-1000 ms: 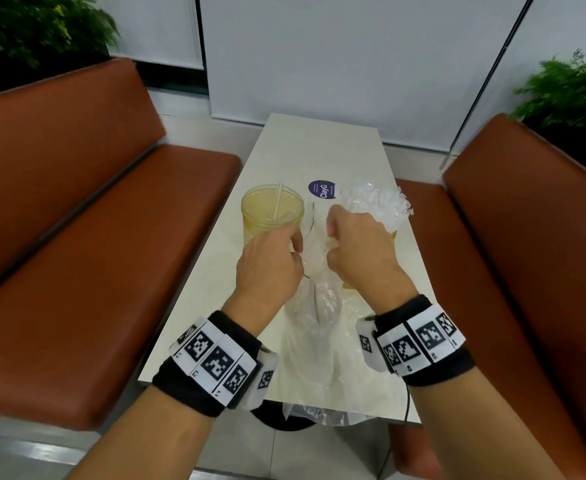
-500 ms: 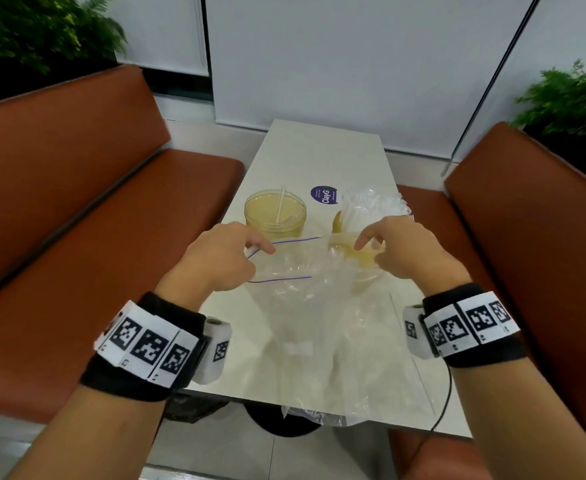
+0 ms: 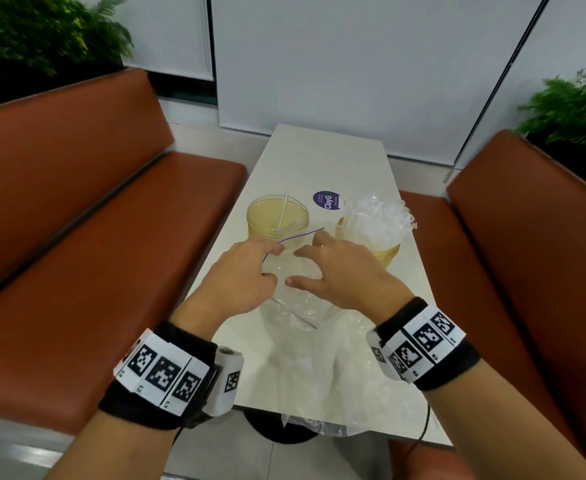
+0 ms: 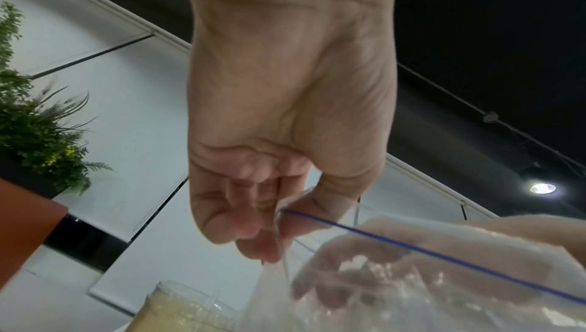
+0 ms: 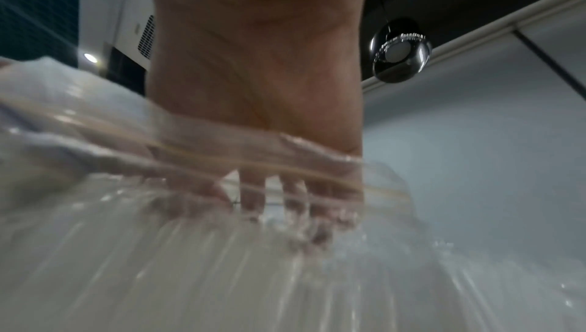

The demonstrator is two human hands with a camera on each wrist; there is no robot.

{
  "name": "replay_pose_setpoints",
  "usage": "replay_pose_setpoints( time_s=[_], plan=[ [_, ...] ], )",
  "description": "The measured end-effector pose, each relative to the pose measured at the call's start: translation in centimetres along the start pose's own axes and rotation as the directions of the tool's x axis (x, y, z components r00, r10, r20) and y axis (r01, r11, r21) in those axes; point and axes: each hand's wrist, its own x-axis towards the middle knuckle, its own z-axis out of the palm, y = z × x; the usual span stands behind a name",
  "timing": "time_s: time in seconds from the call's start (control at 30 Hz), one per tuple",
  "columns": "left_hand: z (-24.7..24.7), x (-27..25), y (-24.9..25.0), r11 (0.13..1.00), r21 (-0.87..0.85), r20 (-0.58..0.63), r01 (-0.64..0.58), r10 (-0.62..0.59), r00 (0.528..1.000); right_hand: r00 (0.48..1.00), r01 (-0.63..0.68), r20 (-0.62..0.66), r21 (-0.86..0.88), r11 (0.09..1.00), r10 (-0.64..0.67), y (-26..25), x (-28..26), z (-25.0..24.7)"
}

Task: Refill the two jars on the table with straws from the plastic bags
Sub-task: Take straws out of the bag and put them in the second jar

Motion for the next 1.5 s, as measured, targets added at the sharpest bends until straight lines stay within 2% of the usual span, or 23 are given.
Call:
replay_pose_setpoints(
  time_s=[0.17, 0.27, 0.47, 0.67, 0.77, 0.87, 0.97, 1.03, 1.07, 1.13, 1.17, 1.23, 1.27, 1.4, 1.5],
  plan=[
    [0.8, 0.1, -0.6, 0.999, -0.031, -0.084, -0.008, 0.006, 0.996, 0.995, 0.052, -0.097, 0.174, 0.983, -0.035, -0.1, 0.8, 0.7],
    [1.5, 0.3, -1.0, 0.996, -0.085, -0.144, -0.022, 0.010, 0.990, 0.992, 0.052, -0.127, 0.311, 0.949, -0.012, 0.5, 1.2, 0.5],
    [2.7, 0.5, -0.9, 0.986, -0.164, -0.118, -0.030, 0.011, 0.993, 0.970, 0.141, -0.238, 0.425, 0.894, -0.040, 0.5, 1.6, -1.7],
    [3.6, 1.0, 0.4, 0.962, -0.273, -0.125, 0.017, -0.053, 0.991, 0.969, 0.199, -0.222, 0.448, 0.871, -0.107, -1.1, 2.1, -4.5],
    [4.4, 1.6, 0.7, 0.910, -0.401, -0.120, 0.102, -0.162, 0.979, 0.957, 0.247, -0.258, 0.489, 0.836, -0.132, -2.1, 2.7, -5.4],
    [5.5, 2.4, 0.0, 0.804, -0.583, -0.131, 0.118, -0.236, 0.963, 0.959, 0.248, -0.261, 0.576, 0.779, -0.113, -2.6, 3.1, -5.3],
    [5.9, 2.9, -0.8, 0.743, -0.661, -0.149, 0.109, -0.272, 0.951, 0.946, 0.241, -0.324, 0.722, 0.649, 0.009, -2.8, 3.1, -4.1],
    [5.6, 2.8, -0.9, 0.725, -0.683, -0.156, 0.088, -0.262, 0.952, 0.942, 0.219, -0.325, 0.781, 0.585, 0.082, -2.7, 2.8, -3.2],
    [5.6, 2.8, -0.9, 0.724, -0.688, -0.167, 0.054, -0.231, 0.959, 0.956, 0.187, -0.284, 0.784, 0.592, 0.073, -2.7, 2.6, -2.7],
    [5.5, 2.7, -0.9, 0.731, -0.682, -0.216, -0.032, -0.160, 0.963, 0.986, 0.134, -0.164, 0.748, 0.650, -0.015, -2.6, 2.7, -1.2],
    [5.5, 2.7, -1.0, 0.740, -0.670, -0.240, -0.059, -0.141, 0.960, 0.994, 0.108, -0.103, 0.757, 0.645, -0.045, -2.6, 2.7, -0.5],
    [5.6, 2.7, -1.2, 0.754, -0.650, -0.283, -0.090, -0.130, 0.950, 0.997, 0.072, -0.041, 0.835, 0.545, -0.068, -2.9, 2.8, 0.3],
    [5.6, 2.7, -1.3, 0.749, -0.656, -0.290, -0.098, -0.131, 0.948, 0.997, 0.071, -0.040, 0.846, 0.529, -0.070, -3.0, 3.0, 0.6],
    [5.5, 2.9, -2.6, 0.715, -0.698, -0.223, -0.033, -0.174, 0.959, 0.992, 0.122, -0.103, 0.797, 0.592, -0.067, -3.9, 3.3, 0.8],
    [5.8, 3.3, -3.7, 0.780, -0.623, -0.137, 0.066, -0.191, 0.972, 0.975, 0.193, -0.223, 0.791, 0.580, -0.021, -4.4, 3.9, 0.9]
  ],
)
